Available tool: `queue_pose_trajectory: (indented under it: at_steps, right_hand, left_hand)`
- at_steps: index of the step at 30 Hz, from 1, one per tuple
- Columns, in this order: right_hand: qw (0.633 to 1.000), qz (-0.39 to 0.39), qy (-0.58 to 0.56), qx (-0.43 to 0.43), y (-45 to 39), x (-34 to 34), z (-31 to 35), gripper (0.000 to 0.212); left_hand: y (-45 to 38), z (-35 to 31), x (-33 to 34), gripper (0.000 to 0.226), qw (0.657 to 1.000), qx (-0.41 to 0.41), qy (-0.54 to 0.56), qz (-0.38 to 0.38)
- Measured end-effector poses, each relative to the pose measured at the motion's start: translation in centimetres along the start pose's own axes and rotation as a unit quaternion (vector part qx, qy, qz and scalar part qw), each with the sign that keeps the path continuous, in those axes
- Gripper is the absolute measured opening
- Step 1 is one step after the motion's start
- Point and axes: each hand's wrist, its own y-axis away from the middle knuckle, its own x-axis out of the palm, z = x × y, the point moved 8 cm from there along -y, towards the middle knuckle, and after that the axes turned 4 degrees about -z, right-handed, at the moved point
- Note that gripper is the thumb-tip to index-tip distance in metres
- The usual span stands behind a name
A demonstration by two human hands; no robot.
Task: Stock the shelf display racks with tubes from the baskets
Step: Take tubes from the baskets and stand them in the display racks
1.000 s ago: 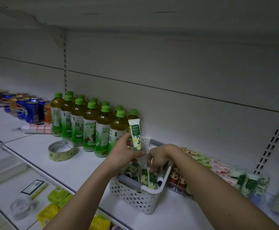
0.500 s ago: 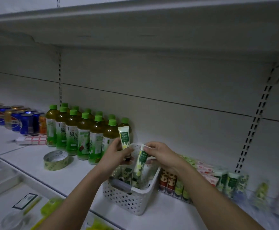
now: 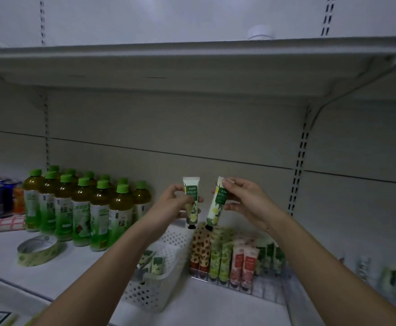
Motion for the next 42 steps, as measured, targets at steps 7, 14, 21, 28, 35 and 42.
queue_pose_trajectory:
  at_steps: [7, 14, 21, 28, 35, 42]
  right_hand:
    - [0.989, -0.085, 0.117, -0.033, 4.1, -8.7, 3.6, 0.016]
    - [0.962, -0.131, 0.233, -0.053, 7.0, -15.4, 3.9, 0.006]
    - [0.937, -0.127, 0.324, -0.027, 7.5, -18.5, 0.6, 0.007]
    - [0.903, -0.143, 0.404, -0.008, 7.0, -19.4, -2.6, 0.006]
    - [0.901, -0.160, 0.404, -0.007, 7.0, -20.1, -4.6, 0.007]
    - [0.906, -0.163, 0.390, -0.013, 6.4, -20.2, -6.0, 0.007]
  left_hand:
    - [-0.8, -2.2, 8.6, 0.043, 0.996, 0.010, -0.012, 0.083]
    - [-2.1, -1.3, 14.5, 0.011, 0.992, 0.016, -0.103, 0.077]
    - [-2.7, 0.0, 17.4, 0.008, 0.968, 0.063, -0.230, 0.081]
    - [-3.6, 2.1, 18.8, 0.009, 0.940, 0.060, -0.323, 0.093]
    - [-4.7, 4.4, 21.1, 0.010, 0.887, 0.082, -0.445, 0.092]
    - [-5.6, 5.9, 22.5, 0.013, 0.845, 0.123, -0.515, 0.078]
